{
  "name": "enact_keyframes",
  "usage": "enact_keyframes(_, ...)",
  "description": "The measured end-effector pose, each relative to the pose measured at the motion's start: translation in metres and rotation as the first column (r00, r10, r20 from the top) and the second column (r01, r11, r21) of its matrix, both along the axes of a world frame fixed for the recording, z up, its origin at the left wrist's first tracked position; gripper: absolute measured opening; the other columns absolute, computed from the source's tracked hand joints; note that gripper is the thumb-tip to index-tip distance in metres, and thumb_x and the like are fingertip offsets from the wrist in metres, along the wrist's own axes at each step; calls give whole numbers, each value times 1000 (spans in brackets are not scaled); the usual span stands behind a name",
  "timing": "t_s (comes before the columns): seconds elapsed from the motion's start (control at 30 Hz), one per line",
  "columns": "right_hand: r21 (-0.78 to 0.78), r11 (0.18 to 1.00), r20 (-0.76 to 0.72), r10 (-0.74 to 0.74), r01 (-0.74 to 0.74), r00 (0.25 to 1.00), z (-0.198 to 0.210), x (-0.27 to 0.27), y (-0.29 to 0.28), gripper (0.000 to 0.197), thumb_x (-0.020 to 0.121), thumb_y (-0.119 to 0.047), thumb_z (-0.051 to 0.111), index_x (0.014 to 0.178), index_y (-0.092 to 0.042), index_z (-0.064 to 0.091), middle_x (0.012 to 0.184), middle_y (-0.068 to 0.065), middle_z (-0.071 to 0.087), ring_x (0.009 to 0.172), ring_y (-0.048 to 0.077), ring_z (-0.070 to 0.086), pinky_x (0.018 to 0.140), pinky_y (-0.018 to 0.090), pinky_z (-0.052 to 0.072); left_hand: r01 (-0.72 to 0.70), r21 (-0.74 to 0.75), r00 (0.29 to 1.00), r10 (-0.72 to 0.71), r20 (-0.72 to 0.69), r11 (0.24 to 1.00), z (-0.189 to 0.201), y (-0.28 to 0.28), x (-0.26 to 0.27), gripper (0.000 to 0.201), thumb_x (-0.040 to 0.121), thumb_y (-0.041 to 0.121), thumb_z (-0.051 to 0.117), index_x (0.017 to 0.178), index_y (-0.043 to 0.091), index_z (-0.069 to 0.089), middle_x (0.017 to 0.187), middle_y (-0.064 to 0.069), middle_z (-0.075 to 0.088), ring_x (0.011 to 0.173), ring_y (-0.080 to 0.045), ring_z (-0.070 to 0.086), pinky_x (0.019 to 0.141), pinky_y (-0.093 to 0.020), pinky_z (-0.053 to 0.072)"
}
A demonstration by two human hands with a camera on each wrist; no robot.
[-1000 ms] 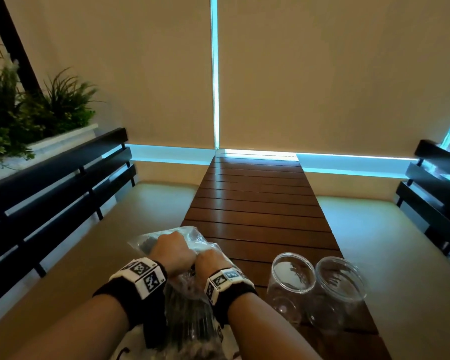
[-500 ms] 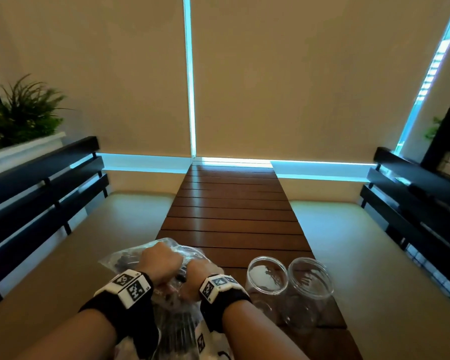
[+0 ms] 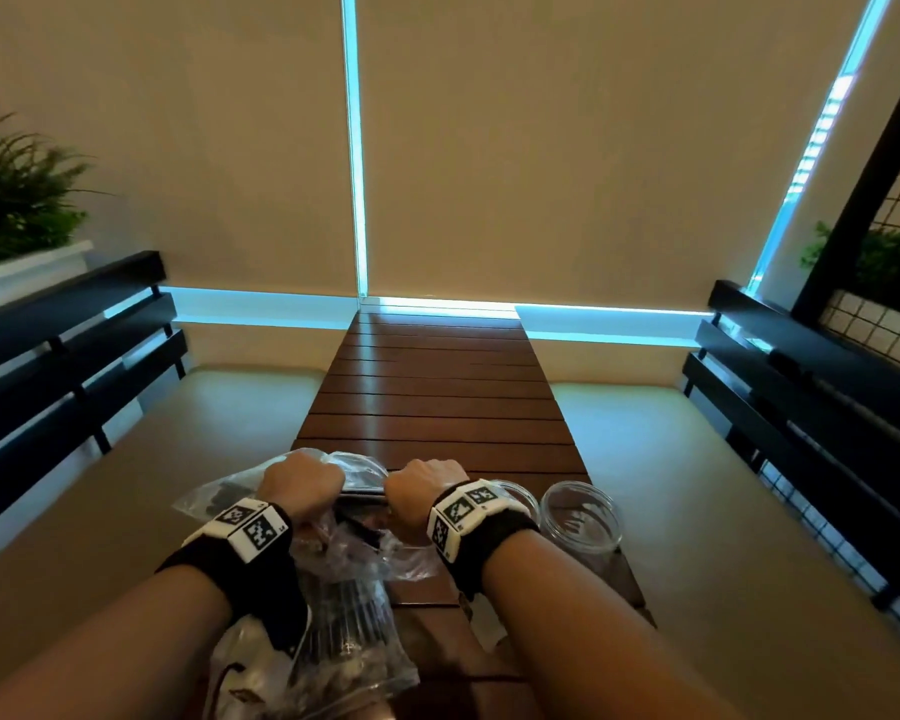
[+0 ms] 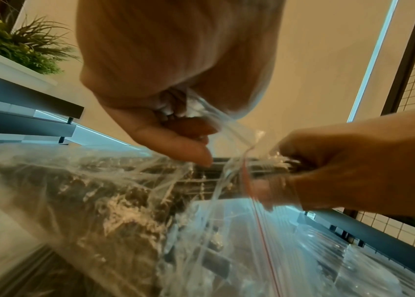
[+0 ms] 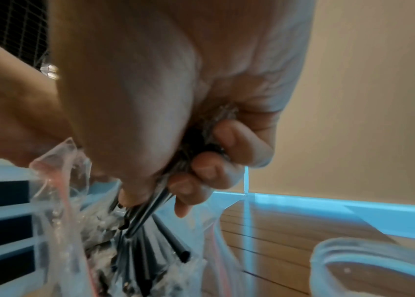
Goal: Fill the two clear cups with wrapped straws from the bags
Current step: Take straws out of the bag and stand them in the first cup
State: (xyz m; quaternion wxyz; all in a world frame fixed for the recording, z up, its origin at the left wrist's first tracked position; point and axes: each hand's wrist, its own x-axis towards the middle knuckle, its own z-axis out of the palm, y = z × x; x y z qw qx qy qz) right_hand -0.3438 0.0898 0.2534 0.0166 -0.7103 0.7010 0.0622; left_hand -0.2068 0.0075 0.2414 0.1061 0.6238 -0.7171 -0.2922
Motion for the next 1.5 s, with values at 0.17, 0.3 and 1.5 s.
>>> enact_keyframes(0.17,36,998,57,-58,56,997,19,-36,26,46,96,-57,45,98,-15,64,95,8,66,79,27,60,66,33,47,125,-68,980,-112,166,990,20,14,-21,30,98,19,47,122,5,61,128,-13,61,119,-30,58,89,-34,48)
enact_keyframes(0.3,91,991,96,-106,98,990,39,-66,49,46,96,-58,43,82,-15,54,76,2,57,72,23,58,67,34,50,34,-42,999,-33,37,999,31,17,-27,32,100,16,42,119,2,63,128,-14,61,119,-30,58,95,-35,49)
enact_keyframes(1.5,-7,933,891,-158,360,426,19,-53,42,54,67,-40,84,107,-20,53,92,-1,68,78,18,69,61,30,56,81,-313,273,-323,-906,946,126,54,-100,33,87,14,72,69,16,45,58,2,41,46,-9,45,59,-26,51)
